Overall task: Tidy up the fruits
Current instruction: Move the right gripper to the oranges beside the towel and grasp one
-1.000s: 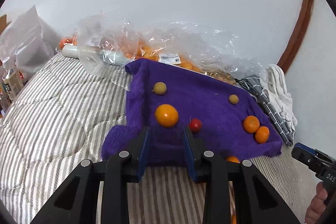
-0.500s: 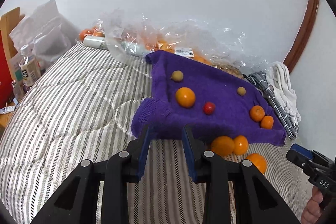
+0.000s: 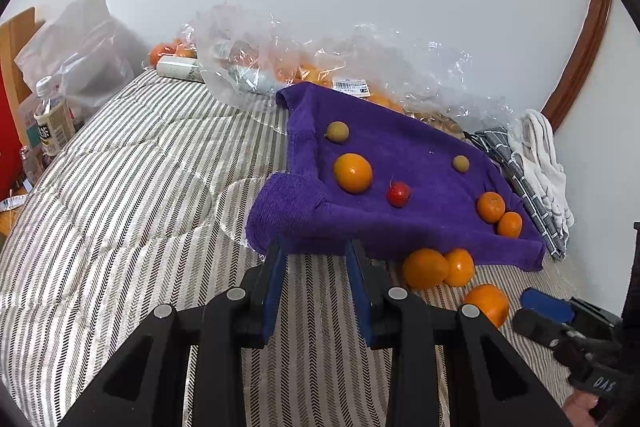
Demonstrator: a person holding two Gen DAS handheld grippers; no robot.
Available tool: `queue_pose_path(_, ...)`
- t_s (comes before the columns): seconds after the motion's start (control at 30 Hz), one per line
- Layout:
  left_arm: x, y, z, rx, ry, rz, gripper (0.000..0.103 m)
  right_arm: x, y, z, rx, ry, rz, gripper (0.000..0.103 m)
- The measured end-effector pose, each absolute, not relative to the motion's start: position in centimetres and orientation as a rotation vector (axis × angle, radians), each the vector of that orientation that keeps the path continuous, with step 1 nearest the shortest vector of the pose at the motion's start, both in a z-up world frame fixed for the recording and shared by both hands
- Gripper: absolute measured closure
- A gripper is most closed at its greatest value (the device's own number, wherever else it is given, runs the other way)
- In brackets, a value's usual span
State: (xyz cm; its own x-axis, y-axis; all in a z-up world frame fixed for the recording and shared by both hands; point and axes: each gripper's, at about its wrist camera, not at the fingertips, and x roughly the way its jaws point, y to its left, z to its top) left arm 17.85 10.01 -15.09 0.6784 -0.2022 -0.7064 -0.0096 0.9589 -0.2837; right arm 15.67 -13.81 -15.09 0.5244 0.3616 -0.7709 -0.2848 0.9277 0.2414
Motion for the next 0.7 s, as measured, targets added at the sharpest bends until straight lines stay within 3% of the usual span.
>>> queue_pose_path(0.5,17.8,10.1,-15.1,-0.304,0.833,-0.117,0.073,17.6,-12.0,-18.3,0.051,1.026,0.349,0.053)
queue_pose_path(0.6,17.9,9.9,-15.1,-0.293,0.833,-0.114,0.073,17.6,-12.0,-18.3,0.057,1.021,0.352,0.061)
queue_pose_path(0.7,17.9,9.8,-15.2,-0.283,0.835,-0.112,0.073,17.4,-11.9,-18.1,0.045,1.005,0.352,0.061)
